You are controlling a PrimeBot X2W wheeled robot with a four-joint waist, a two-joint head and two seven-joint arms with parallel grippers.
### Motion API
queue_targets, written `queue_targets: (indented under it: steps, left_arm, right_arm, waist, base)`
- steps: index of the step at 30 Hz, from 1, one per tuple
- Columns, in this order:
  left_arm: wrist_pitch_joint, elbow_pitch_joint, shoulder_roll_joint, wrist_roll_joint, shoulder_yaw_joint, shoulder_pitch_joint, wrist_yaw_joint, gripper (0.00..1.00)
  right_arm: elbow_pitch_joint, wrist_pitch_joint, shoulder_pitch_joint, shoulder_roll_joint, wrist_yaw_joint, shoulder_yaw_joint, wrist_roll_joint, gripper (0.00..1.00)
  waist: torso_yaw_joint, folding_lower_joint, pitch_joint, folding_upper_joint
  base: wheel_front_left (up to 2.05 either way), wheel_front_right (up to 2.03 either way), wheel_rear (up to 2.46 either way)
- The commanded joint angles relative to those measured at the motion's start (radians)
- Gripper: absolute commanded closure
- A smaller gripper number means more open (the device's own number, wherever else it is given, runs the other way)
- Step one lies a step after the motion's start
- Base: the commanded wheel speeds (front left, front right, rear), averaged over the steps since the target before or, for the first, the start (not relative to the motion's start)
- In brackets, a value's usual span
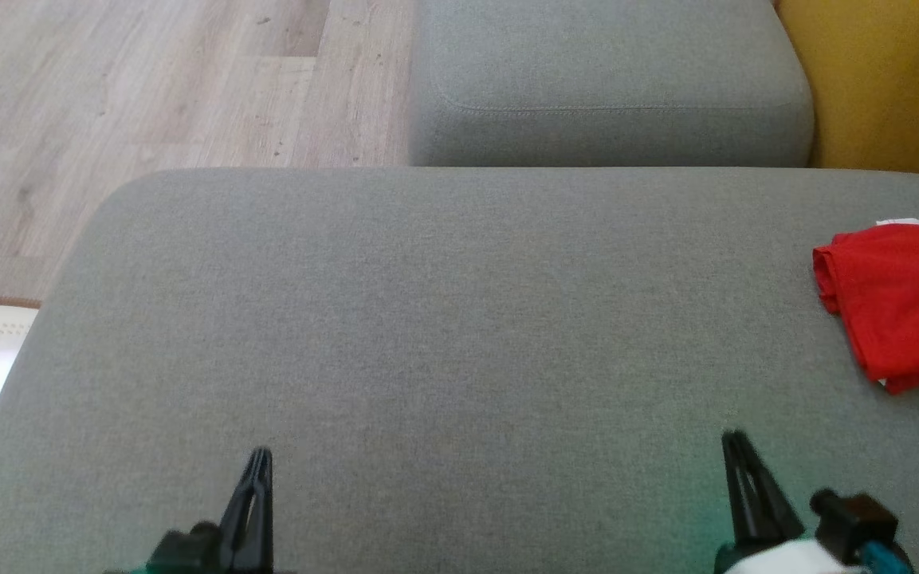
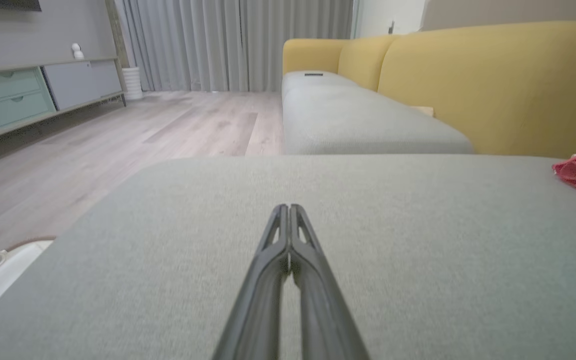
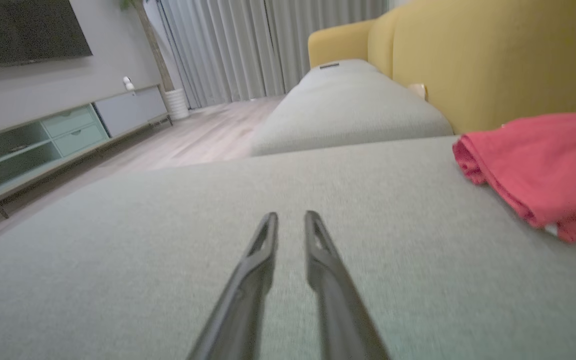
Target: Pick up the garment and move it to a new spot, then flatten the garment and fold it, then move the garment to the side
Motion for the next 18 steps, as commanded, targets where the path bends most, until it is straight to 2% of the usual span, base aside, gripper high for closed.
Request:
queue_targets:
  steps: [1, 18]
  left_arm:
    - [0.001, -0.012, 0.000, -0.020, 0.000, -0.002, 0.000, 1.00]
    - [0.037, 0.020, 0.012, -0.235, 0.024, -0.051, -0.026, 1.00]
  right_arm:
    - [-0.009, 0.003, -0.005, 0.000, 0.000, -0.001, 0.019, 1.00]
    - [-0.014, 0.041, -0.036, -0.010, 0.001, -0.015, 0.211, 1.00]
  waist:
    - [-0.001, 0.0001, 0.001, 0.0000]
    - [-0.014, 0.0001, 0.012, 0.0000]
  base:
    - [0.00, 0.00, 0.00]
    - [0.00, 0.00, 0.00]
